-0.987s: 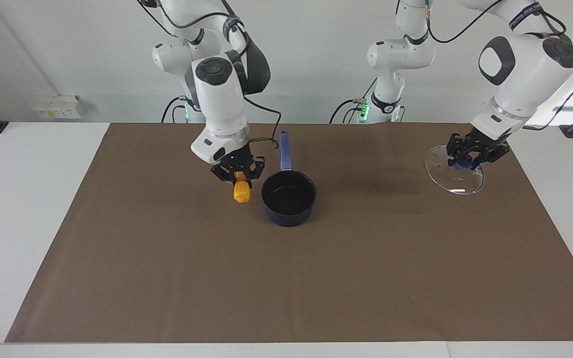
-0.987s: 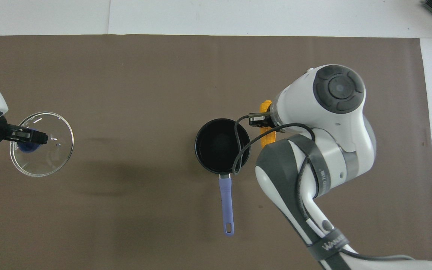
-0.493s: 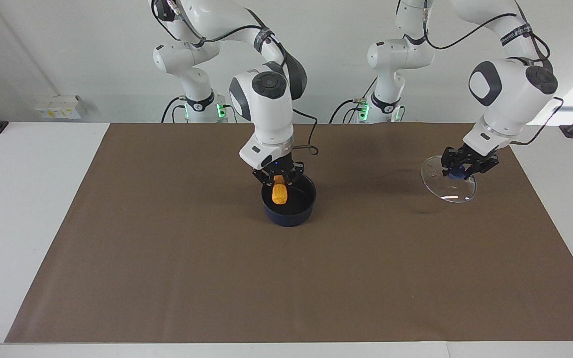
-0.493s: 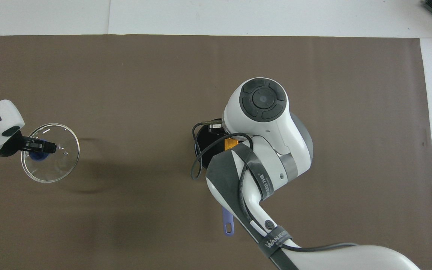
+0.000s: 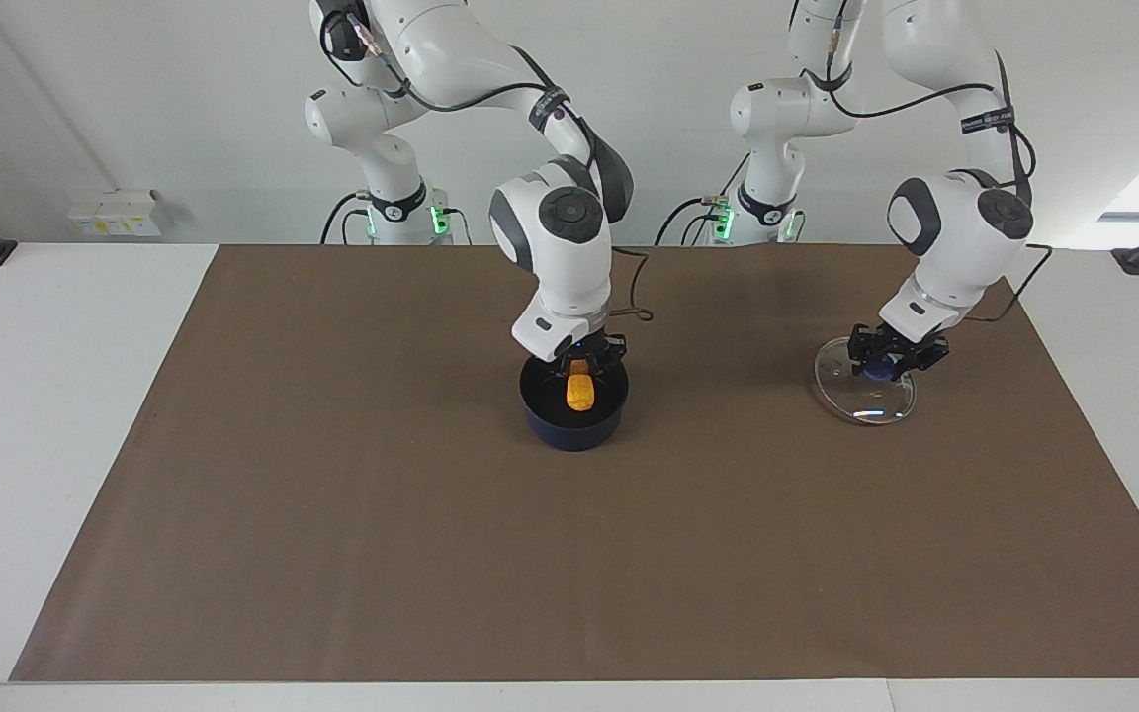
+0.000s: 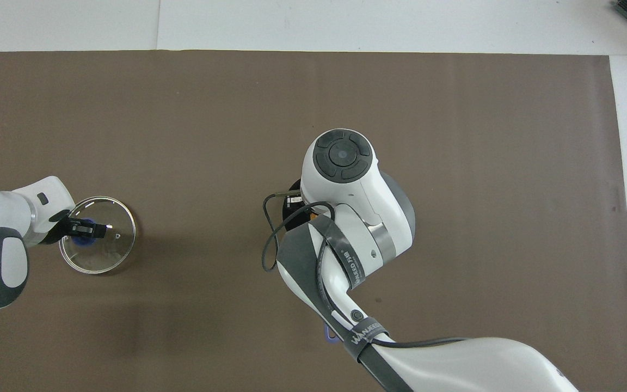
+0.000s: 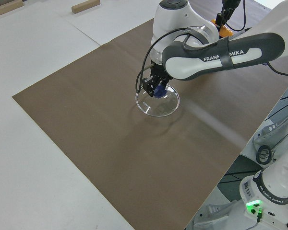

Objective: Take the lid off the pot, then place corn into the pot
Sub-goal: 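Set the lid on the table and open the left gripper, withdrawing it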

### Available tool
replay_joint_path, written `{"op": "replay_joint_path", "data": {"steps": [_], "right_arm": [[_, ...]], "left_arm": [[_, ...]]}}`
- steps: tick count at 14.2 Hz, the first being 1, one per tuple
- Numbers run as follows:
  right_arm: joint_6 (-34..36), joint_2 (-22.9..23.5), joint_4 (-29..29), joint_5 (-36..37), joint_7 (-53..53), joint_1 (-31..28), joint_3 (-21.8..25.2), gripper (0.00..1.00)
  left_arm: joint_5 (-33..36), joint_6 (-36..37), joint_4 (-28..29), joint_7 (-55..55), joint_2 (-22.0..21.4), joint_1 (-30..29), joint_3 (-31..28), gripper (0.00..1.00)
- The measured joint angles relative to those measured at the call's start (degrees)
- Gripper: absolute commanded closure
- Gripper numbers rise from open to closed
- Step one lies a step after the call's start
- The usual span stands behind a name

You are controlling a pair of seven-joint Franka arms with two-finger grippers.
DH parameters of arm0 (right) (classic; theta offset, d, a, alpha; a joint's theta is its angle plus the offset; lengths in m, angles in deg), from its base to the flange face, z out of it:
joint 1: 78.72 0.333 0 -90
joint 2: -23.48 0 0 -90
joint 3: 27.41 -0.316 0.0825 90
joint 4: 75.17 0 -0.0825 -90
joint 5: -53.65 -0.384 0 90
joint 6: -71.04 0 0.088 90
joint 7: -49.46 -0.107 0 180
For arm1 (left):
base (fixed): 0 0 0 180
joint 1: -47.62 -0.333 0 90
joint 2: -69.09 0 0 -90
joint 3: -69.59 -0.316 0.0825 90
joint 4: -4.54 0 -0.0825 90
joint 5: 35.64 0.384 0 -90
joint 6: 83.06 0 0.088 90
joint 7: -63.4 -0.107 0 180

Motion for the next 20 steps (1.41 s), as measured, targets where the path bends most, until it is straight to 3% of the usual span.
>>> {"op": "replay_joint_path", "data": {"steps": [1,2,8,15,17,18,20], "right_arm": [[0.00,0.48,0.05,0.00,0.00,0.00,-0.01,1.00],[0.00,0.77,0.21,0.00,0.04,-0.01,-0.01,1.00],[-1.31,1.13,1.15,-0.96,0.56,-0.16,0.08,1.00],[-3.14,1.33,2.47,-3.06,2.69,-0.75,0.23,0.99],[-4.17,1.42,3.20,-3.16,2.72,-0.71,0.22,0.93],[-4.42,1.48,3.51,-3.18,2.90,-0.71,0.22,0.85],[-4.59,1.54,4.03,-3.25,3.64,-0.74,0.24,0.51]], "left_arm": [[0.00,-0.52,0.12,-0.03,0.36,-0.01,0.06,0.38],[0.00,-0.67,0.13,-0.04,0.33,-0.03,0.07,0.00],[0.00,-0.92,-2.12,0.06,1.00,-0.07,0.09,0.00],[-0.05,10.58,-14.52,9.54,1.25,1.88,0.99,0.00],[-0.05,12.36,-16.61,14.21,1.40,4.05,1.20,0.00],[-0.06,12.83,-17.24,16.48,1.50,5.48,1.29,0.00],[-0.06,15.22,-18.96,19.40,1.68,7.56,1.50,0.00]]}}
